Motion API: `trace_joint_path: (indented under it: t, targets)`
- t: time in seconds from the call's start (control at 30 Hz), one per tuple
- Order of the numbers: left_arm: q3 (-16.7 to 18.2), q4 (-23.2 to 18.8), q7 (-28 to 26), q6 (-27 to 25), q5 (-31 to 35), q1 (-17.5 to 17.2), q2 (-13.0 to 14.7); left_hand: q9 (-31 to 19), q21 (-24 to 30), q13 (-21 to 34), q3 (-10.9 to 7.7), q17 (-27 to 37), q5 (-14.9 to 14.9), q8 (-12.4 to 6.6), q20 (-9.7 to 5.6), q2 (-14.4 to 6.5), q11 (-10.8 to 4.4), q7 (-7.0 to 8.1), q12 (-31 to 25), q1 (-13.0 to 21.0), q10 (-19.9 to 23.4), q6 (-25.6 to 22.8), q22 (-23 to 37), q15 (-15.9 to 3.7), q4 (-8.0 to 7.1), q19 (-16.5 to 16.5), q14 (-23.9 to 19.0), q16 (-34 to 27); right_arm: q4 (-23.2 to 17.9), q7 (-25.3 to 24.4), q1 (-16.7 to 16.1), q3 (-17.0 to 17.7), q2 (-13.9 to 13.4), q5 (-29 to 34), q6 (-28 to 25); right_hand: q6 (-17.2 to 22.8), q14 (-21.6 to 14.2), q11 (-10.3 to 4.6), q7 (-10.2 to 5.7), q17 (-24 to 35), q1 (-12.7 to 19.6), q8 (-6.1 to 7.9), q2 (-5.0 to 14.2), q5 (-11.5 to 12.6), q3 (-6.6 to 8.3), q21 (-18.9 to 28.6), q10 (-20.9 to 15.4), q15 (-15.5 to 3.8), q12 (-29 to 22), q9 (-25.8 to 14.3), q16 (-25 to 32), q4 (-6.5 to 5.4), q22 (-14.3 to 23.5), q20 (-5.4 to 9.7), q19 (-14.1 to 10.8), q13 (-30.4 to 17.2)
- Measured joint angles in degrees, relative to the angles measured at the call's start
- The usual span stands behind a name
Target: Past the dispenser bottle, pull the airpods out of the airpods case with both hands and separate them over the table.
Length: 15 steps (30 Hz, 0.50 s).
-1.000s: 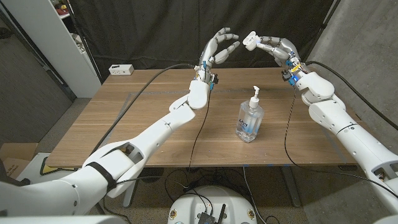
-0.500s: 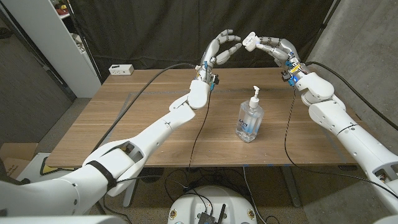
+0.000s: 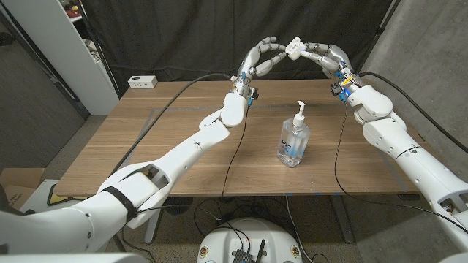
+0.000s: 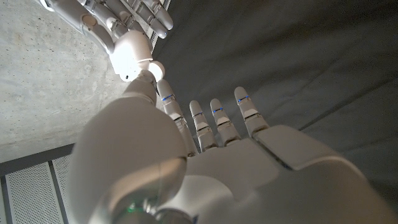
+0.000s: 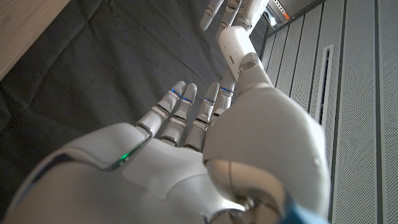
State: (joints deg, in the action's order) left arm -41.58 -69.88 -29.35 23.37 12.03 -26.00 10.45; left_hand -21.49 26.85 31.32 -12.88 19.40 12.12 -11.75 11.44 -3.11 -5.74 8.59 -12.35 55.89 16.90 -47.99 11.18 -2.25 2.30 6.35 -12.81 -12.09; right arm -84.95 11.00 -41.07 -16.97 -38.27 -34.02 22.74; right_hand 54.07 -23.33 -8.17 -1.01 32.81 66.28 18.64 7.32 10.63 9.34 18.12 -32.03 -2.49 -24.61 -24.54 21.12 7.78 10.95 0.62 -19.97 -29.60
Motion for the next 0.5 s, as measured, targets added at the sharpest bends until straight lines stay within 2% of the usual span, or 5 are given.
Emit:
trace_joint_path:
  t: [0.5]
  targets:
    - [-0.6,1.9,0.5,1.2,-0.3,0.8,-0.8,0.8,0.0,-0.5,0.48,-0.3,0.0,0.00,0.00,-0.3,-0.31,0.29,-0.5,-0.3,0.9,-0.3,0.0,0.00,0.00,0.0,-0.6,-0.4,-0.2,-1.5,-0.4,0.0,-0.4,1.7,0.5,0.0,0.0,0.00,-0.01,0.0,0.1,-0.24,0.00,0.0,0.16,0.0,0.0,0.03,0.0,0.0,-0.4,0.17,0.0,0.00,0.0,0.0]
